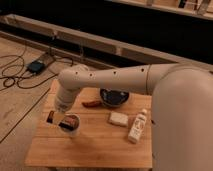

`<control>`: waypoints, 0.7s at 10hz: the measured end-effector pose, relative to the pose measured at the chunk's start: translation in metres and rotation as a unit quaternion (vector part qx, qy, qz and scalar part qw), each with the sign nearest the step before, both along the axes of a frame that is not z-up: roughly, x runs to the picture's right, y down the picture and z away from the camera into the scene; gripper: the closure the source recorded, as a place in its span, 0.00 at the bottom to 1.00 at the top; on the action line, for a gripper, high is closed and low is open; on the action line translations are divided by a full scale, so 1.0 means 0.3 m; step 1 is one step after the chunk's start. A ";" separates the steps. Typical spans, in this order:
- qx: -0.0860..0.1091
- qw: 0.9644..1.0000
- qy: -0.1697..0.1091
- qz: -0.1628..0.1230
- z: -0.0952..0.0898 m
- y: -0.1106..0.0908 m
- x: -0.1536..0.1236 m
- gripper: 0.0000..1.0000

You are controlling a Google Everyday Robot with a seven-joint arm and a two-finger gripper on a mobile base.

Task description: Place the eraser in the ceramic cup

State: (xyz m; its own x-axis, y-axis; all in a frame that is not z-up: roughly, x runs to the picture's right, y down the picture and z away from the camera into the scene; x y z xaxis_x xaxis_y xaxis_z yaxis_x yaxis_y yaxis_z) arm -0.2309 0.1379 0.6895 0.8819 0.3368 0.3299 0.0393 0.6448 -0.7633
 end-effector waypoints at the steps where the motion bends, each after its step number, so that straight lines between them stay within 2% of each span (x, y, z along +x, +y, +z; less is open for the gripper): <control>1: -0.002 1.000 -0.001 0.004 0.003 0.003 -0.003 0.98; 7: -0.006 1.000 -0.008 0.019 0.032 0.014 0.017 0.37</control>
State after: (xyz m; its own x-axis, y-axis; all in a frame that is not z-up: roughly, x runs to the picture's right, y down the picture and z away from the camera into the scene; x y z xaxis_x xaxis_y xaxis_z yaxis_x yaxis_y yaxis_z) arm -0.2259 0.1423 0.6992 0.8627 0.3749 0.3393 0.0266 0.6364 -0.7709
